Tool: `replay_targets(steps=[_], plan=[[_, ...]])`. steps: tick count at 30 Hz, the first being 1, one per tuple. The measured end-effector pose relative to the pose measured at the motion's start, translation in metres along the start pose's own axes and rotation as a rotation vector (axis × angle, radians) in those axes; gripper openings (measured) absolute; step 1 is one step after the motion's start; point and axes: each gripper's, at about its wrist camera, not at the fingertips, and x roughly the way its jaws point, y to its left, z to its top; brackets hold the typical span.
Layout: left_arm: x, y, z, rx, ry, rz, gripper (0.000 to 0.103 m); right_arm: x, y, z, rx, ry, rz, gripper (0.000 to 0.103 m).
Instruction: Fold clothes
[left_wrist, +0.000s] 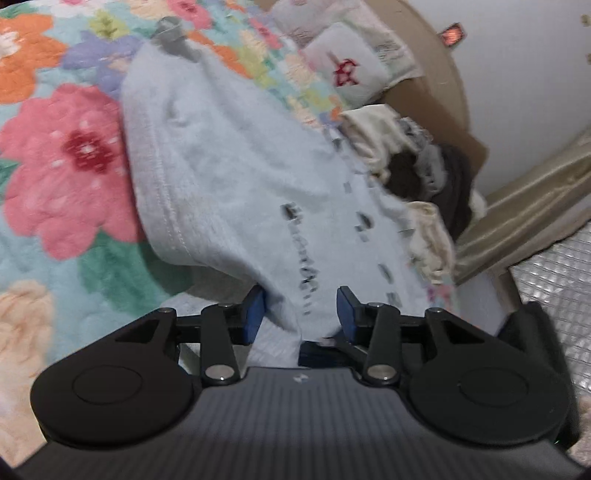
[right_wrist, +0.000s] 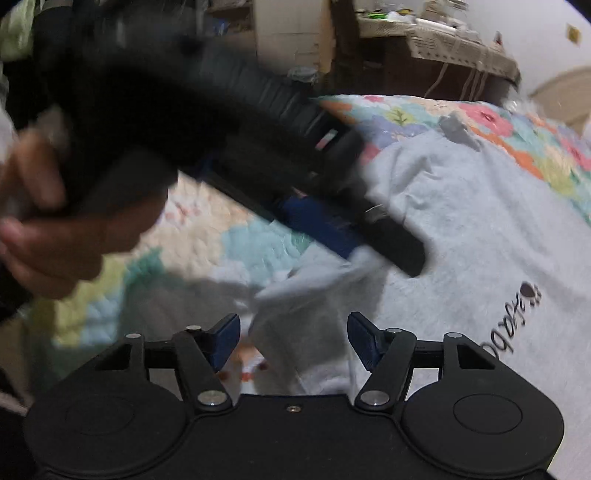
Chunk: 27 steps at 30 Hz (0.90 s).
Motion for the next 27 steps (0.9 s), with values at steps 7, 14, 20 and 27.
replay_targets(steps=[7, 14, 20, 27], plan=[[-0.019, -0.008, 0.003, 0.072, -0.051, 0.068, 0.041, -0.005, -0.050, 0.004, 0.216, -0.032, -0.033, 0.012], [-0.013, 0.009, 0.003, 0.014, 0.012, 0.124, 0.041, -0.004, -0.117, -0.030, 0.626, 0.012, -0.027, 0.010], [0.010, 0.011, -0.003, 0.003, 0.049, 0.135, 0.044, -0.015, -0.107, -0.041, 0.611, -0.040, -0.024, 0.010], [-0.003, 0.026, 0.002, -0.136, -0.012, -0.005, 0.050, -0.022, -0.078, -0.023, 0.383, -0.091, -0.015, 0.010]])
